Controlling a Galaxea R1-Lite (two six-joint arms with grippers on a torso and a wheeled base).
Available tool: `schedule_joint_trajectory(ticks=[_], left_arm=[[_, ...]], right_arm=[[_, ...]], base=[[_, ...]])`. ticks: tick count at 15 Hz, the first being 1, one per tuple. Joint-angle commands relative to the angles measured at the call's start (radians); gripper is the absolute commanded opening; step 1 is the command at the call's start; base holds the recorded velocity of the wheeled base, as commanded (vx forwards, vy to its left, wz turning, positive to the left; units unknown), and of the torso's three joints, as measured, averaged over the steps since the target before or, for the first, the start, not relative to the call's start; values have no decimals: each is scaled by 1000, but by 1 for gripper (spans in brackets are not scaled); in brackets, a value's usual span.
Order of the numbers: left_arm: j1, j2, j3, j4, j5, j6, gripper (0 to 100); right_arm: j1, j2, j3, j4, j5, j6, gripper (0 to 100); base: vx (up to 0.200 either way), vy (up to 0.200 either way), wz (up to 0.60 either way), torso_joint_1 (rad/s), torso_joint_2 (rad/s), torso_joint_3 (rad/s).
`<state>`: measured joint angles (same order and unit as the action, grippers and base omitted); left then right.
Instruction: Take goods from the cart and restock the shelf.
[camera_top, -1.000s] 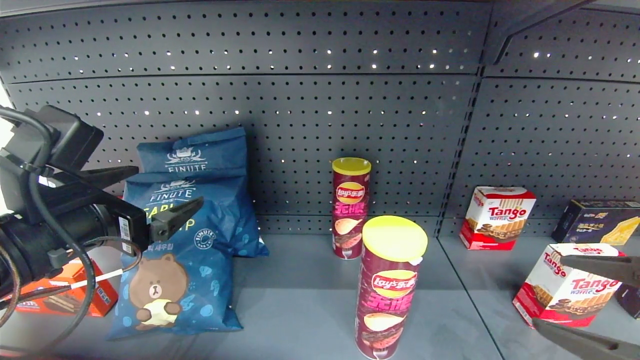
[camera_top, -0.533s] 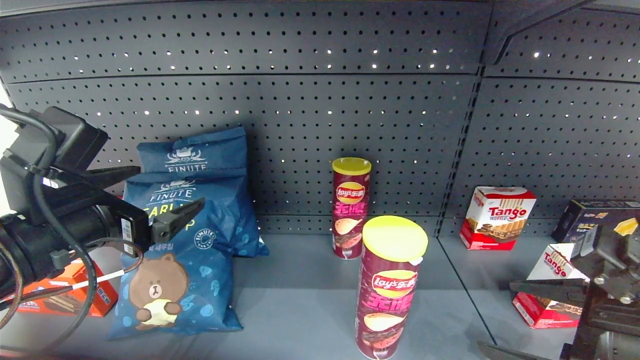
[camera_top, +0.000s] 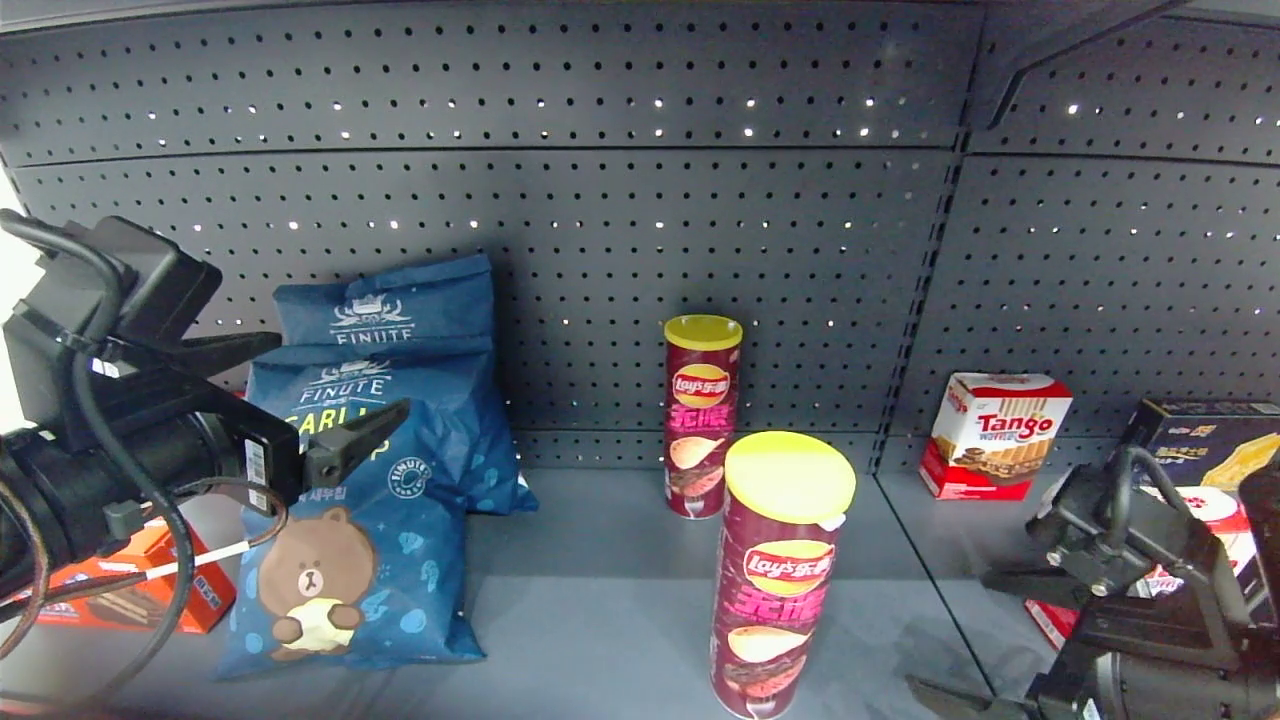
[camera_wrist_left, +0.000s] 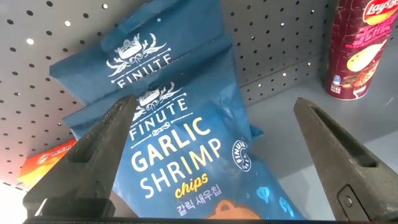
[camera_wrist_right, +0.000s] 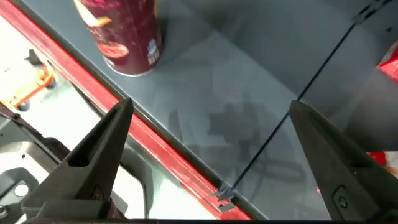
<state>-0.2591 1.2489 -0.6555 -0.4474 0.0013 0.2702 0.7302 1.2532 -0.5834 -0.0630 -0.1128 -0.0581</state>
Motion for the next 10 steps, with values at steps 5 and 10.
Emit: schedule_joint_trajectory(ticks=[5, 10], left_arm=[[0, 26, -6, -27, 0, 0, 100], [0, 33, -7, -28, -1, 0, 100]], right_arm=[[3, 124, -108, -1, -18, 0, 100], [34, 186, -130, -3, -38, 0, 100]], base=[[0, 0, 0, 0, 0, 0], [0, 0, 0, 0, 0, 0]])
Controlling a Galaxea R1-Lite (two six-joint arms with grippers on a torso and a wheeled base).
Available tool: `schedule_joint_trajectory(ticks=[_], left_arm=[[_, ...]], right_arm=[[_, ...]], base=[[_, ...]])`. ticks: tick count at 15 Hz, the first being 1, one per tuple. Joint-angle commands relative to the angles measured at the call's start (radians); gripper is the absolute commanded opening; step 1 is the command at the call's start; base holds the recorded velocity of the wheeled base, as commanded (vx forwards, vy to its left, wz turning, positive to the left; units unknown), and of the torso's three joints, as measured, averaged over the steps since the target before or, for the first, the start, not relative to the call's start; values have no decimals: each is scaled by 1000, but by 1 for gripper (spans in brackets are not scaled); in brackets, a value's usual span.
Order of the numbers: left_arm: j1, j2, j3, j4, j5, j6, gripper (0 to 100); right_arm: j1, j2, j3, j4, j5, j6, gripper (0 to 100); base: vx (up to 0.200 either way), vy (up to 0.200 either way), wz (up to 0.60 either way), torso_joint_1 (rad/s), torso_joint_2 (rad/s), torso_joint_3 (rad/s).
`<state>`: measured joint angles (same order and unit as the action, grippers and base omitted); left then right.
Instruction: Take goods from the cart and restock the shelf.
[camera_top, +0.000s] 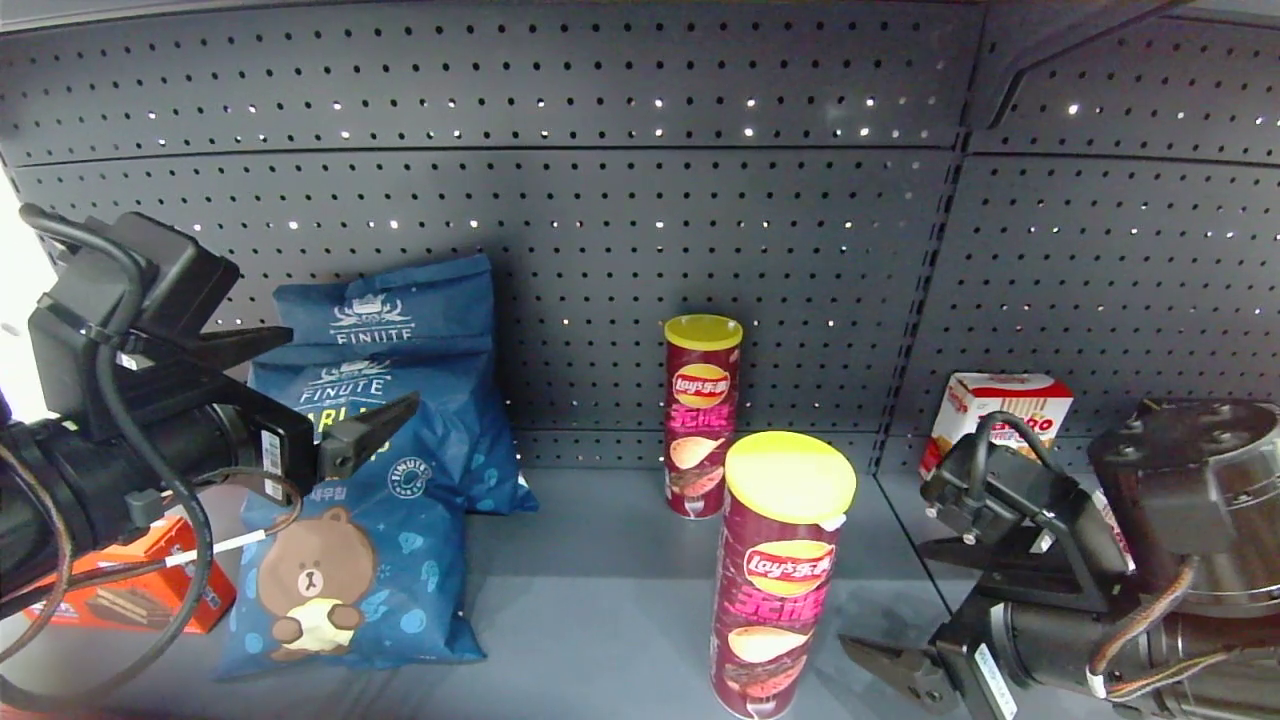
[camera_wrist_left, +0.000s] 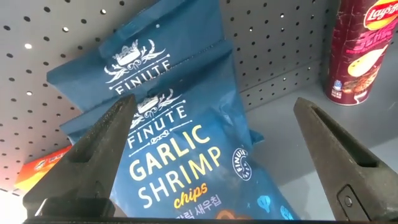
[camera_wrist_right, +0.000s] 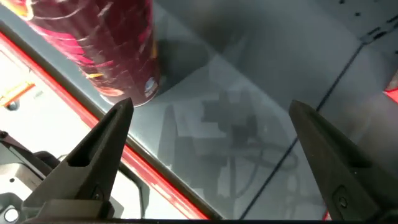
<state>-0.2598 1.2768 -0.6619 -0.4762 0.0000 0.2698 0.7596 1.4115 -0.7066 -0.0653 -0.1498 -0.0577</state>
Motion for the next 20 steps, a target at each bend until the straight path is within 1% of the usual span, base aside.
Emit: schedule_joint_trajectory(ticks=[1, 5, 8, 15, 20], left_arm=[[-1, 9, -1, -1, 0, 0, 100], [1, 15, -1, -15, -14, 0, 100], [-1, 19, -1, -15, -15, 2, 100], [1, 18, 1, -15, -17, 2, 100], [1, 18, 4, -15, -17, 2, 100]], right_arm=[[1, 38, -11, -1, -1, -1, 100], [-6, 58, -21, -1, -2, -1, 100], [-42, 72, -28, -1, -7, -1, 100], [-36, 113, -67, -8, -7, -1, 100], [-16, 126, -74, -8, -8, -2, 100]], base=[[0, 0, 0, 0, 0, 0], [0, 0, 0, 0, 0, 0], [0, 0, 0, 0, 0, 0], [0, 0, 0, 0, 0, 0], [0, 0, 0, 0, 0, 0]])
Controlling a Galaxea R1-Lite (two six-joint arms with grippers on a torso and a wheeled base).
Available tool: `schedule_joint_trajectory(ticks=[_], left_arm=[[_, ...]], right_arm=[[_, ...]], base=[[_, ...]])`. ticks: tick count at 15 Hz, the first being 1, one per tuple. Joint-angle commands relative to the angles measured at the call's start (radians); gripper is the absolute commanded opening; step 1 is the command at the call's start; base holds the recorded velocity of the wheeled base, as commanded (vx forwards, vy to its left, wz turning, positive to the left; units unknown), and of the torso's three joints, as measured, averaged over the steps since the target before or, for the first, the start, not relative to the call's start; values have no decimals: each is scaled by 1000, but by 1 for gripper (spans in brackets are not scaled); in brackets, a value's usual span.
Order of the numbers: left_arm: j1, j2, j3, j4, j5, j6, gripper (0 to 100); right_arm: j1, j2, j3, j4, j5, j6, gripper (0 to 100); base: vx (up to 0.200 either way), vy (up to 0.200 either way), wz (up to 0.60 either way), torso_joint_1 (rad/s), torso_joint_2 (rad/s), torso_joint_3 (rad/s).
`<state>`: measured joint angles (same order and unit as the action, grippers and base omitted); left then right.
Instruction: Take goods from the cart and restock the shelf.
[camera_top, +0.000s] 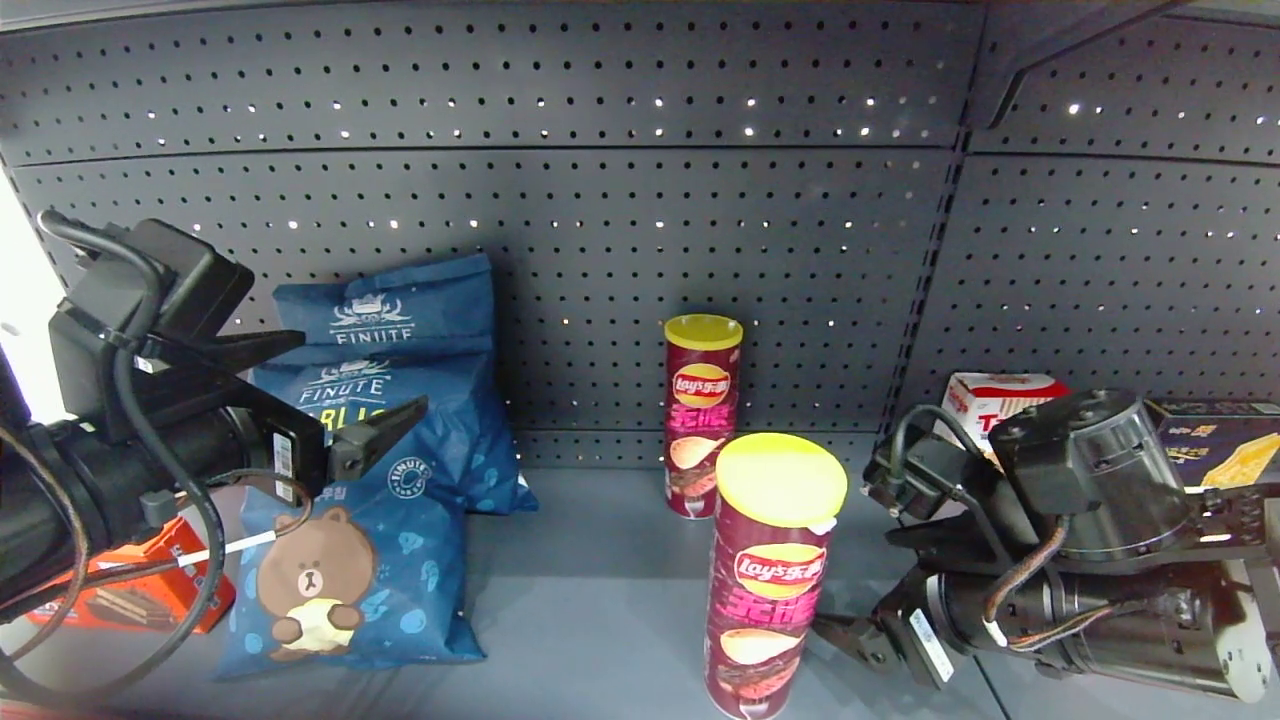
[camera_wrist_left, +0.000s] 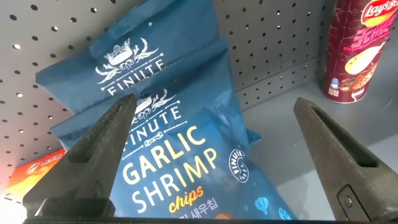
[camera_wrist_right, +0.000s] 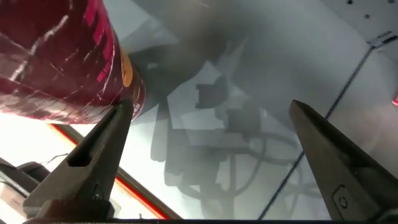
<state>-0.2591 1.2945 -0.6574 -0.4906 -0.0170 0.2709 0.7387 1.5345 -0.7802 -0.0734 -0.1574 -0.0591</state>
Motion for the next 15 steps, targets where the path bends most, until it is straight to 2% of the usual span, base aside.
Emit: schedule_joint_trajectory(ticks=[1, 15], left_arm=[[0, 0, 1, 0, 0, 1, 100], [0, 2, 7, -13, 0, -1, 100]], right_arm=[[7, 6, -1, 0, -1, 1, 100], [36, 52, -36, -2, -1, -1, 100]], base=[[0, 0, 0, 0, 0, 0], [0, 0, 0, 0, 0, 0]])
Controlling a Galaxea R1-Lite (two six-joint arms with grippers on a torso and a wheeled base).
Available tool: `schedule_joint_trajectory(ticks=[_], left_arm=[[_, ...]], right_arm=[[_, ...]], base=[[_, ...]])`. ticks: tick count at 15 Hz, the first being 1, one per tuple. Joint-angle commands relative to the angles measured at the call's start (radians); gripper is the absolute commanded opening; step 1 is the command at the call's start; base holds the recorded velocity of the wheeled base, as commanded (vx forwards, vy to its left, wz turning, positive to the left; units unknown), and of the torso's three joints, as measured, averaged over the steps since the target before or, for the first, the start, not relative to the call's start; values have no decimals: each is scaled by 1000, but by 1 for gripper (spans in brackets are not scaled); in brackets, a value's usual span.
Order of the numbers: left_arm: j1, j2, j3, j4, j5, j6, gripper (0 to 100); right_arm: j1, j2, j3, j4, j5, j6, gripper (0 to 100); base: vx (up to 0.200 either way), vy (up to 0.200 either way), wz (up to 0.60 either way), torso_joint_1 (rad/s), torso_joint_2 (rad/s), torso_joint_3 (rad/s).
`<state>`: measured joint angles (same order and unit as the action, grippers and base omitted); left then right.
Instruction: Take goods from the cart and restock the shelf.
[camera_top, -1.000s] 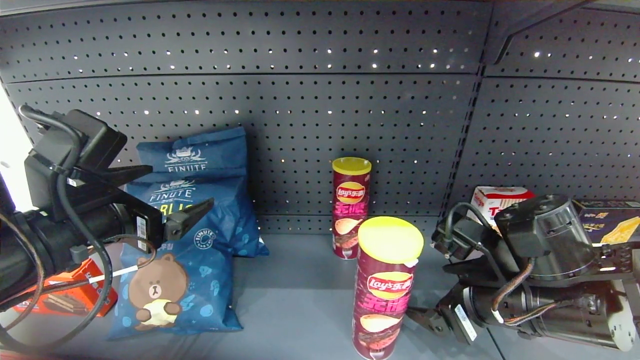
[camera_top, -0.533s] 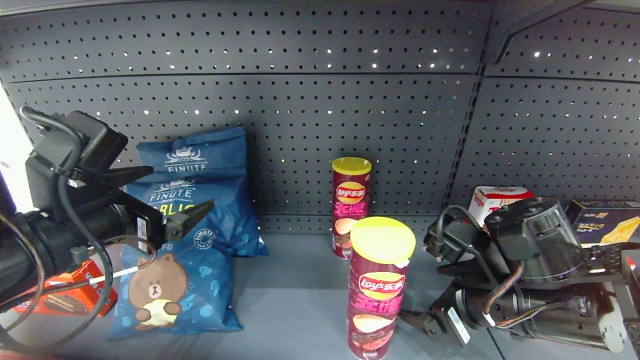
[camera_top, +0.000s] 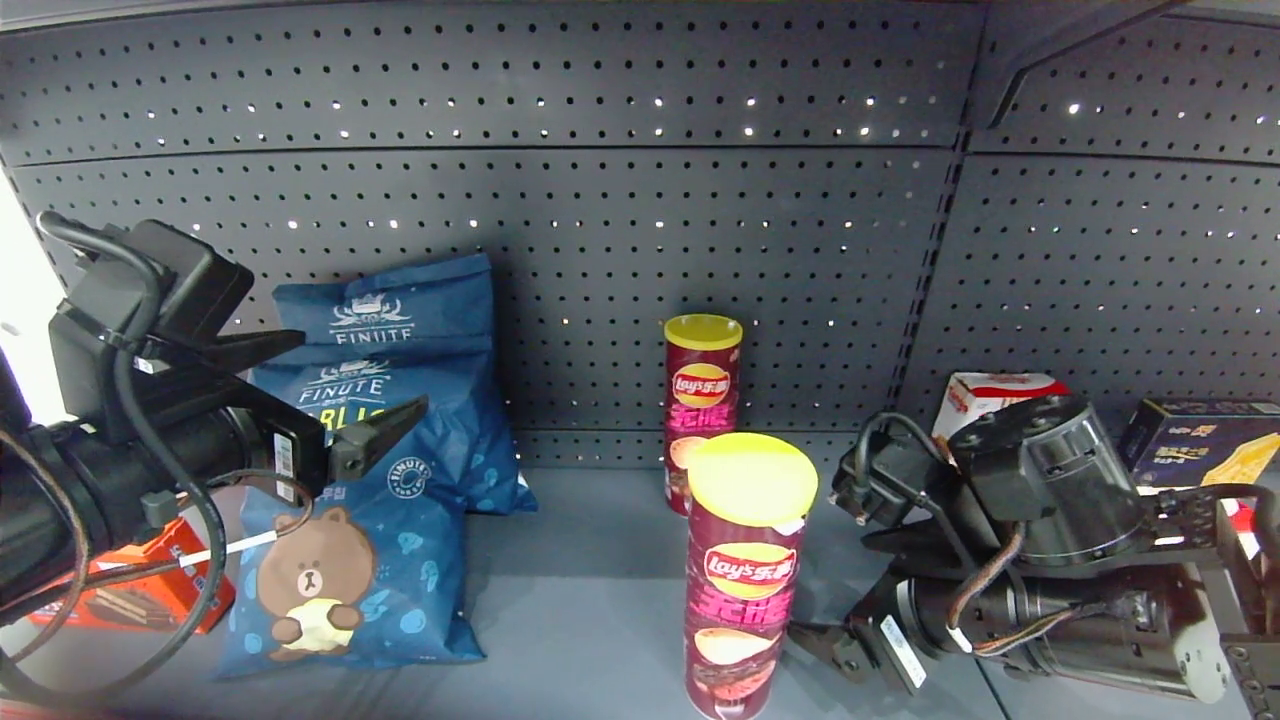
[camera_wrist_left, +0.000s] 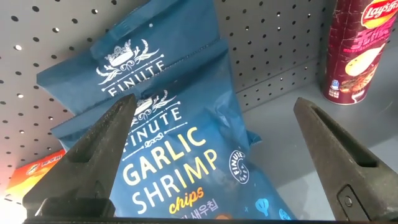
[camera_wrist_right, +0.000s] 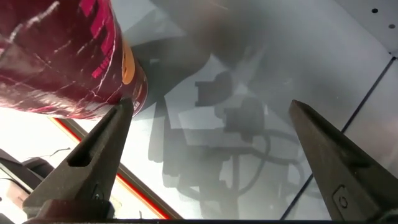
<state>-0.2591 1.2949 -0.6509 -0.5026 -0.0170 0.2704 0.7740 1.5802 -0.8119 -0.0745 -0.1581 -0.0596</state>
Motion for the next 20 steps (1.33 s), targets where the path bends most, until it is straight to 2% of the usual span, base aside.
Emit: schedule_joint_trajectory(ticks=[1, 20], left_arm=[[0, 0, 0, -1, 0, 0, 100], [1, 0, 7, -1, 0, 0, 100]], right_arm=[[-1, 11, -10, -1, 0, 0, 100], [7, 43, -18, -15, 0, -3, 100]], base=[[0, 0, 0, 0, 0, 0], [0, 0, 0, 0, 0, 0]])
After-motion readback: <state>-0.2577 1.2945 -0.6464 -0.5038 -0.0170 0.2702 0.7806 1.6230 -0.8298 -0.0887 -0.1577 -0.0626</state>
